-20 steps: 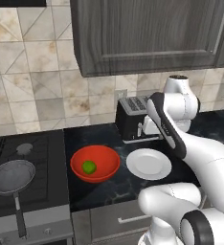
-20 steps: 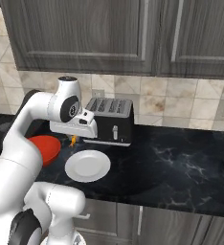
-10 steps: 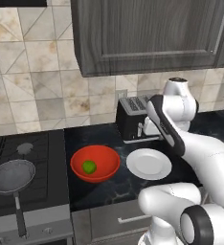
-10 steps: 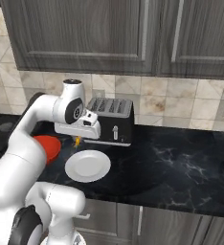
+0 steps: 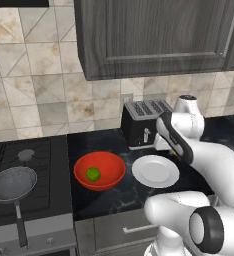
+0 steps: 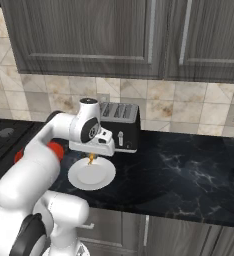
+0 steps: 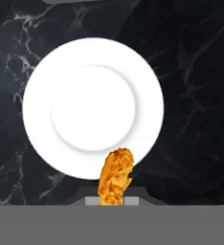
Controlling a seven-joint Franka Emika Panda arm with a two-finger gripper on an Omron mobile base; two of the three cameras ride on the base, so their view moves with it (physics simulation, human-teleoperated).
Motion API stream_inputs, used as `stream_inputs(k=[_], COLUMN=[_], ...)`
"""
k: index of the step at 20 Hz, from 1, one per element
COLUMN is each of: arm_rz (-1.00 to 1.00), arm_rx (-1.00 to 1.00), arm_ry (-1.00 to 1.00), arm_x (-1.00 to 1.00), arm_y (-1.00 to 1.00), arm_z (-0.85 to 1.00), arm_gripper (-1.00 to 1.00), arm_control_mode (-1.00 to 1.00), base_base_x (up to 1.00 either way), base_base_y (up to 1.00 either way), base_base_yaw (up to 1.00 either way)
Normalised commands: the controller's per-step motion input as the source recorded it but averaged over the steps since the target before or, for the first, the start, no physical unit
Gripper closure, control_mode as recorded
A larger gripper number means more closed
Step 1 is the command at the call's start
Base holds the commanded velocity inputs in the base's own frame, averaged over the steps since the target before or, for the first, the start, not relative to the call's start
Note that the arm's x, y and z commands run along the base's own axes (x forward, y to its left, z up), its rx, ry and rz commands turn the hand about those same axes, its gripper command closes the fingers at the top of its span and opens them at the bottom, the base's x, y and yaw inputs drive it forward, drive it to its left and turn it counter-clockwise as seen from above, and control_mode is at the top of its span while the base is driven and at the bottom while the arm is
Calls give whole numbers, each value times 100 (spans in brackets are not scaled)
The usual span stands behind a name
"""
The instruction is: Place the shrimp on the plate and place the lime on the same plate.
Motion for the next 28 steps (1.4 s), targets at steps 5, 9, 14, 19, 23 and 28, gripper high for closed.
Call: stream_inputs(k=[5,9,14,19,23,28], arm_rz=[0,0,0,0,0,0], arm_rx=[0,0,0,0,0,0], arm_ry=[0,0,0,0,0,0], arm_x=[27,29,22,6,2,2], arm_y=[-1,-1,-12,-6,0,0], arm_z=[-47,-34,-33,-44,-43,-27], arm_gripper=[100,100,100,100,100,100], arm_control_mode=[-100,-100,-100,-100,-100,-100], base_base_x=[0,0,0,0,0,0], base_base_y=[0,0,0,0,0,0], base_base_yaw=[0,0,0,0,0,0])
